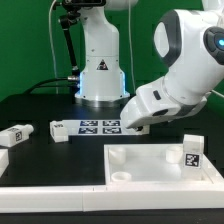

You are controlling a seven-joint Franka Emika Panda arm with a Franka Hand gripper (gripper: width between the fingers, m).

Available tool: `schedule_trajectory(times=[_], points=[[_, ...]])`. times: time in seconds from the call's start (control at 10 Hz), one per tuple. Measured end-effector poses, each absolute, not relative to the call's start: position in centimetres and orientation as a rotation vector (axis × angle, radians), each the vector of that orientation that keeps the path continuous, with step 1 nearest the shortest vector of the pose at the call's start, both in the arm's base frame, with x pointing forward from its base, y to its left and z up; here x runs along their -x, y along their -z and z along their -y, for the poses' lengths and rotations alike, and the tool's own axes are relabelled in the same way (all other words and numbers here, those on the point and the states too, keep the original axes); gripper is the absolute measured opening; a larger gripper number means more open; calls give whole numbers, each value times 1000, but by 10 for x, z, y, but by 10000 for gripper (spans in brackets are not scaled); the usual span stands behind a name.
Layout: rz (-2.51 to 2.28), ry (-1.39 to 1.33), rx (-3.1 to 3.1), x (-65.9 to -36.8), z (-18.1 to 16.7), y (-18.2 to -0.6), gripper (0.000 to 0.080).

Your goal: Assemble square table

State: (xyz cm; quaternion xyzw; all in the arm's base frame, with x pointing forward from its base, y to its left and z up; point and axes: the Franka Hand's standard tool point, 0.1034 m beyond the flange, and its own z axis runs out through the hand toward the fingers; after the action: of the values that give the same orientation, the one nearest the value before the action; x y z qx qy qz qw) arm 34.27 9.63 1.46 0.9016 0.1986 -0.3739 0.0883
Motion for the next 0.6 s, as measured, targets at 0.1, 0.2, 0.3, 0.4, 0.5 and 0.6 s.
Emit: schedule_trajectory(times=[0.1, 0.2, 0.3, 0.4, 0.5, 0.6], points=[[-569, 1111, -2660, -337, -97, -14, 649], [-569, 1110, -2664, -338, -96, -13, 649], [-565, 1110, -2666, -338, -95, -13, 649], [-564, 1111, -2666, -338, -95, -13, 649], [-553, 1117, -2662, -337, -94, -12, 649], [-525, 1150, -2643, -331, -91, -9, 649]])
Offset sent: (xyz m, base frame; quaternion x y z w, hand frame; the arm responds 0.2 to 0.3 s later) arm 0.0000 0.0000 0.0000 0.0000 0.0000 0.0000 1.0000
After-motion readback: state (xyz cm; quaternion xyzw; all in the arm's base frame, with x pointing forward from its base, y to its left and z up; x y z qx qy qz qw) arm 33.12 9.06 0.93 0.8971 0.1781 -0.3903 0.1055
